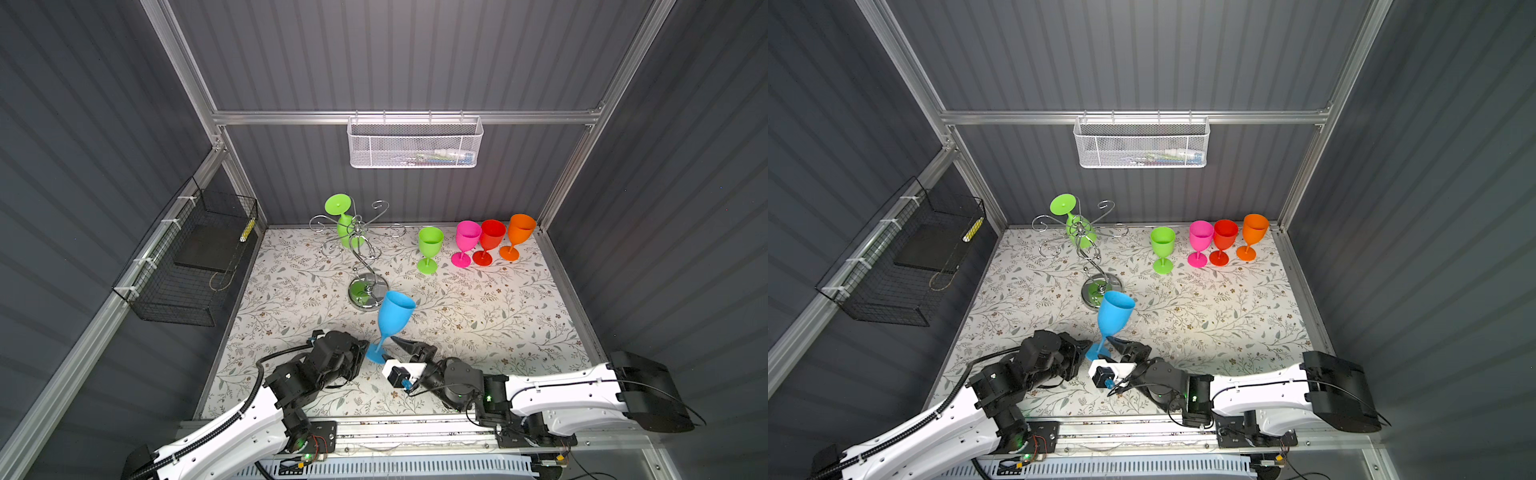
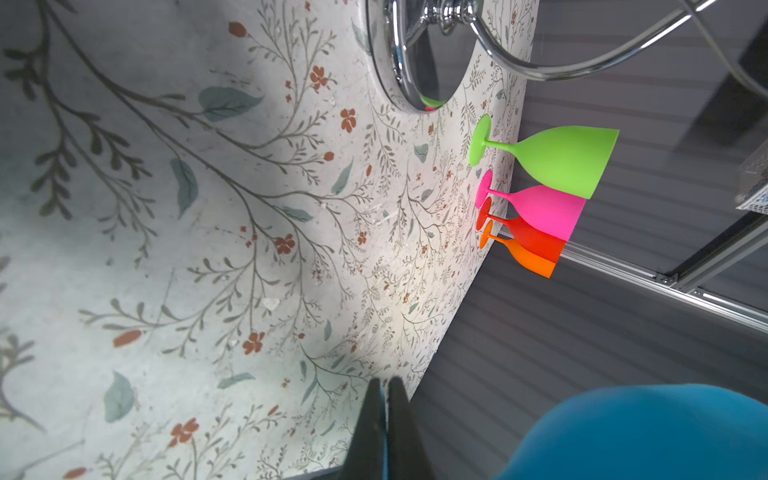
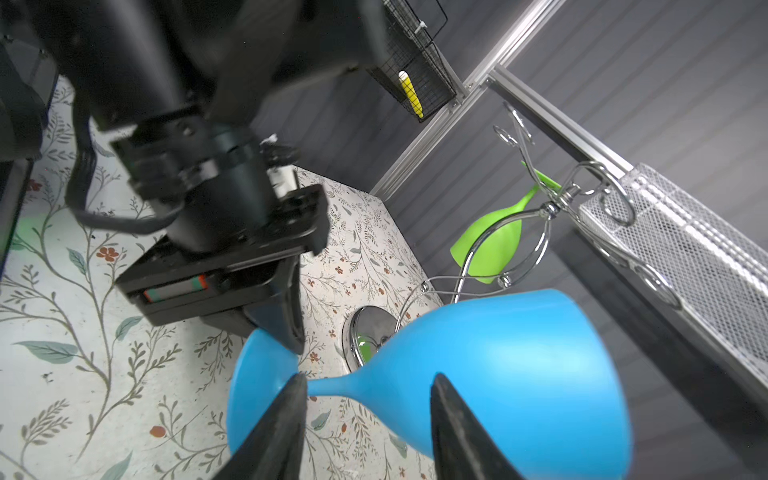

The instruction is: Take the wine glass off the wine glass rack

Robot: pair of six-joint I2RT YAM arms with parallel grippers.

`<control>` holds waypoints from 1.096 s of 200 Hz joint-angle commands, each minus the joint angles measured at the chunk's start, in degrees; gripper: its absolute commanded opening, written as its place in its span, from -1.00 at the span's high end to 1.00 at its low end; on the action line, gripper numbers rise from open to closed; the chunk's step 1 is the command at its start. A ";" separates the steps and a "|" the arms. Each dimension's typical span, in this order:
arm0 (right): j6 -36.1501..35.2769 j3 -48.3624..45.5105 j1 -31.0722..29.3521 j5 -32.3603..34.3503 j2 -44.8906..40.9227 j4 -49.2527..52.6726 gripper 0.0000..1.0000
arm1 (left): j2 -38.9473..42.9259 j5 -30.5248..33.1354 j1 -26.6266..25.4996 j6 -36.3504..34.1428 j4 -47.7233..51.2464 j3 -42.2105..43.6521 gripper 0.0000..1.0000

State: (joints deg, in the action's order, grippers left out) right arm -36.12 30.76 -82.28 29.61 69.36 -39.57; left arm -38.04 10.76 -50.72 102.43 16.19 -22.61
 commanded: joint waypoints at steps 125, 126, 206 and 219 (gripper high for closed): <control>48.02 31.18 20.71 -26.90 -12.02 68.07 0.02 | -4.64 0.13 1.15 -18.66 -35.22 15.03 1.00; 48.18 31.50 20.82 -27.16 -11.91 68.37 0.02 | -4.70 0.17 1.15 -18.75 -35.55 15.13 1.00; 55.57 41.23 22.87 -34.37 -1.11 75.73 0.13 | -6.85 0.66 1.16 -21.03 -43.19 17.29 1.00; 56.33 41.20 22.78 -36.26 -0.19 74.44 0.13 | -6.83 0.83 1.20 -21.13 -43.43 17.34 1.00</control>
State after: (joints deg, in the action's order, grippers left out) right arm 17.06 70.46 -59.61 -2.39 67.68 33.58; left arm -45.15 10.55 -49.89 83.09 -24.25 -6.22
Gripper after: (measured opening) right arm 0.438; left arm 0.056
